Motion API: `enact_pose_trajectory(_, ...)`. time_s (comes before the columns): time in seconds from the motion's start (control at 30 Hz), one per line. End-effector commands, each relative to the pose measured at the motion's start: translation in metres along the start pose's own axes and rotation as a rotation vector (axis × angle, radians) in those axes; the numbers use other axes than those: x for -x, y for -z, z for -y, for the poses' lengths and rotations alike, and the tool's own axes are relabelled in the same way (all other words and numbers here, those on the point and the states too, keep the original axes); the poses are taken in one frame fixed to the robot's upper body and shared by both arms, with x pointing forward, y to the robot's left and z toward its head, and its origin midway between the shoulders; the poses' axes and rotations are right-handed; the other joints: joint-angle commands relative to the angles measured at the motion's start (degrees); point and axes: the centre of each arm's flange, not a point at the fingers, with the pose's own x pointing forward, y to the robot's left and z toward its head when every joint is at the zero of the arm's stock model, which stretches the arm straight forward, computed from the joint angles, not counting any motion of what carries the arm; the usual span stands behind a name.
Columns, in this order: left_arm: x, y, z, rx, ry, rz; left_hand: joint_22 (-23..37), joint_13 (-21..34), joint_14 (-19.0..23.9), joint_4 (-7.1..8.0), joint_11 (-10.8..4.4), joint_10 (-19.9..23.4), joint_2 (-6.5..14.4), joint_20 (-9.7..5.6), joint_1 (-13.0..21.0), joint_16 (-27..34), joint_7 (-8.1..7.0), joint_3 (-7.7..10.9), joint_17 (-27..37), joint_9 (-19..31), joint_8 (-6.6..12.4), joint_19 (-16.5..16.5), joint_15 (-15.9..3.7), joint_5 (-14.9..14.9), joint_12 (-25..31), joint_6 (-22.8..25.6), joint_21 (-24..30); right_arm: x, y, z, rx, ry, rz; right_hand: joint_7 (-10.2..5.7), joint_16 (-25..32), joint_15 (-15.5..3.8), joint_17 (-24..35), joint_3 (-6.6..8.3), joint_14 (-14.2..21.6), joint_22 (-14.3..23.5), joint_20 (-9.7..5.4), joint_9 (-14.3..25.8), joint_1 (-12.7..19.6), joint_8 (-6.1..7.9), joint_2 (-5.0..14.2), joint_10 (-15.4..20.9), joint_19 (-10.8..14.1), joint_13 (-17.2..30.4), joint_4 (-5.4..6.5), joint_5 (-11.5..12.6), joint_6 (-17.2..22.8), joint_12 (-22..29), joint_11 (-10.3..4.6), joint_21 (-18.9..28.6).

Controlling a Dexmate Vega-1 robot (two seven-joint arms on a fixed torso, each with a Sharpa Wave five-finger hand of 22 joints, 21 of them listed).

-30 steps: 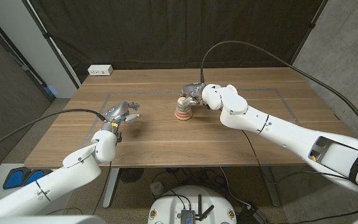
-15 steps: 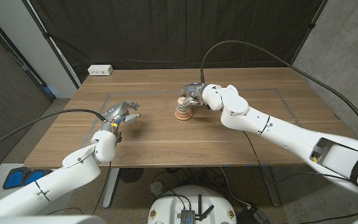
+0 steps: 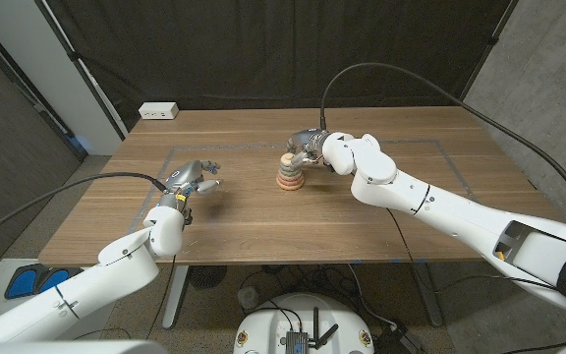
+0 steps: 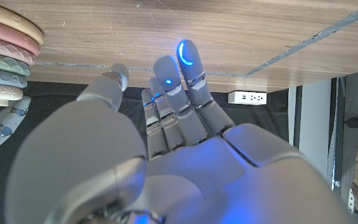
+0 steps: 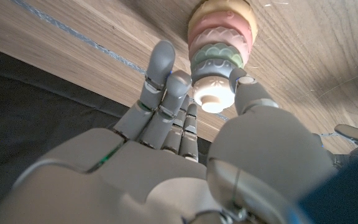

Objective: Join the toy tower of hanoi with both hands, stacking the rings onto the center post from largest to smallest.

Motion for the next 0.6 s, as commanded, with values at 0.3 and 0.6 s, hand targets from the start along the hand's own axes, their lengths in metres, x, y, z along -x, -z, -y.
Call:
enact_pose_trajectory(0.3, -0.013, -0.006, -0.001, 0.011, -0.018, 0.006, 0.2, 0.1, -0.4, -0.17, 0.31, -0.1, 0.0, -6.9, -0.1, 0.3, 0.22, 0.47, -0.2, 0.3, -0.45, 0.2, -2.44, 0.0, -0.2, -0.1, 0.3, 0.035, 0.036, 0.005, -0.12, 0.115, -0.064, -1.25, -0.2, -1.69, 0.6, 0.32, 1.4, -0.1, -4.1, 0.5, 3.5, 1.29, 1.53, 2.5, 1.1, -0.6, -0.5, -0.2, 2.3, 0.8, -1.05, -0.2)
enact_pose_trajectory(0.6, -0.014, -0.014, 0.007, 0.043, -0.121, 0.034, 0.3, 0.0, -0.1, -0.35, 0.33, -0.4, -0.1, -6.96, 0.4, 0.7, 0.19, 0.55, 0.0, 0.3, -0.41, 0.4, -2.45, 0.0, -0.2, -0.2, 0.4, 0.058, 0.068, -0.002, -0.186, 0.16, -0.116, -1.95, 0.6, -1.69, 1.4, 0.98, 2.8, -0.1, -4.12, 1.1, 6.7, 1.75, 2.71, 4.3, 2.0, -0.3, -0.64, 0.1, 2.8, 1.5, -1.92, -0.1)
